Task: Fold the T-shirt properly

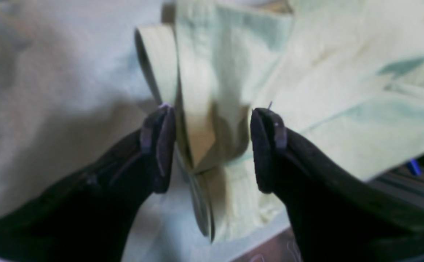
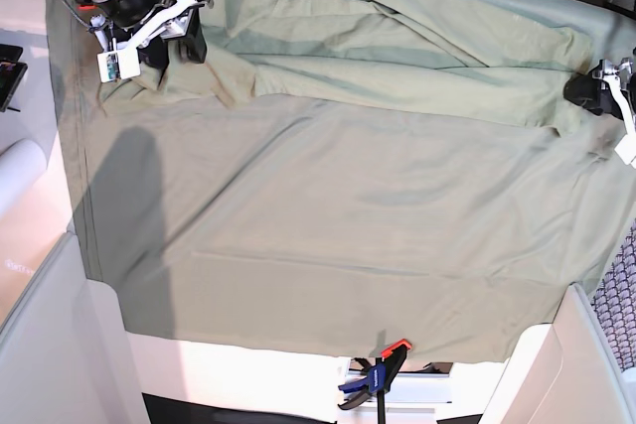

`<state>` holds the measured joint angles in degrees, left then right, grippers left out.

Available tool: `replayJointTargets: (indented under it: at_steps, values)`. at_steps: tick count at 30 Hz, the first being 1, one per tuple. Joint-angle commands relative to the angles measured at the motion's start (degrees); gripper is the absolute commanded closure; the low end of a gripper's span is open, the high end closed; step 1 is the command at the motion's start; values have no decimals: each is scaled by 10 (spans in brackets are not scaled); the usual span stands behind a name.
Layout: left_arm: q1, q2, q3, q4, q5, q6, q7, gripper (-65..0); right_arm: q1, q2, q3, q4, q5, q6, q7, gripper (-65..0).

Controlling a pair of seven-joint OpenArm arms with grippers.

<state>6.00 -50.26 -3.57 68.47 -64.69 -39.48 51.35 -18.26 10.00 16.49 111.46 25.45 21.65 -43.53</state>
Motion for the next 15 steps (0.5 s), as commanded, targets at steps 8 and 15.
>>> replayJointTargets:
  at_steps: [8, 15]
  values:
    - [-5, -5, -17, 5, 37, 3, -15, -360, 3, 4, 4, 9, 5, 2, 15, -339]
    - [11, 23, -17, 5, 65, 15, -14, -360, 3, 4, 4, 9, 5, 2, 15, -339]
